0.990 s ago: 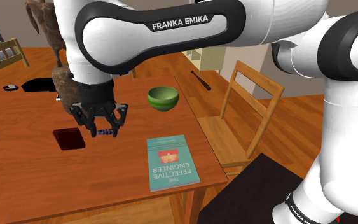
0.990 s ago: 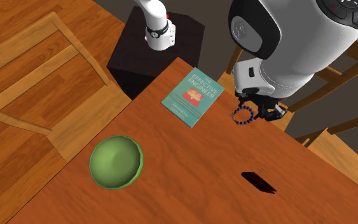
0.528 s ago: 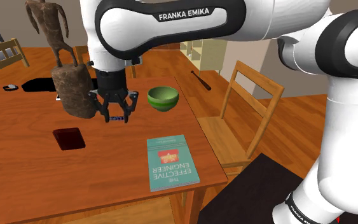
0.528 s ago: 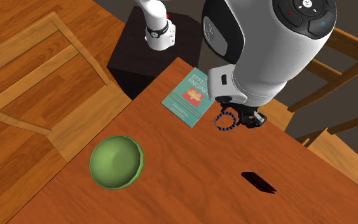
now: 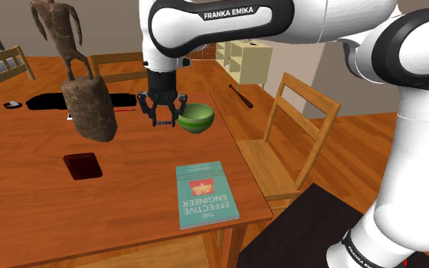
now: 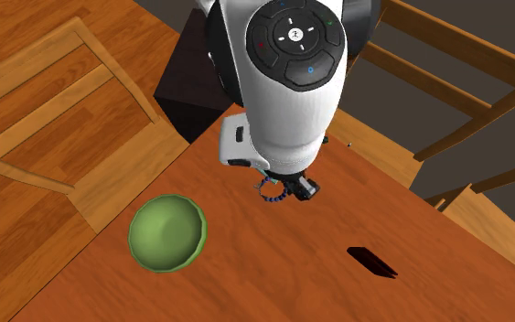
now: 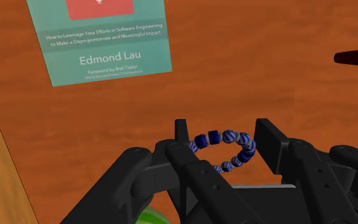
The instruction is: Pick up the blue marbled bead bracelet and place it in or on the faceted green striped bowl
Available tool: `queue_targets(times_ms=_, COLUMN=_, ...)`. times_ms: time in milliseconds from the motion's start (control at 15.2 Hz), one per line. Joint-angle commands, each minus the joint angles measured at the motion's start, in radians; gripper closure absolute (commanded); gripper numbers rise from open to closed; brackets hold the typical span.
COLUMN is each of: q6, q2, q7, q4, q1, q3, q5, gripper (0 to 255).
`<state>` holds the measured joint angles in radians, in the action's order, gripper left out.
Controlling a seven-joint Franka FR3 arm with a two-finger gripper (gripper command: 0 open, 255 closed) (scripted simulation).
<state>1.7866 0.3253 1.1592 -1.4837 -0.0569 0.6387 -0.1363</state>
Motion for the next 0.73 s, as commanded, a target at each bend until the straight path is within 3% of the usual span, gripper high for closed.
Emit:
queue_targets(times_ms=0, q6=-0.015, q2=0.021, q7=-0.037, q4=0.033, q1=-0.018, q3=-0.013, q5=-0.007, gripper=255)
queue_targets(times_ms=660, q6=-0.092, q2=0.131, q7=-0.223, q4=0.209, q1=-0.113, q3=-0.079, q5=-0.036, gripper=255)
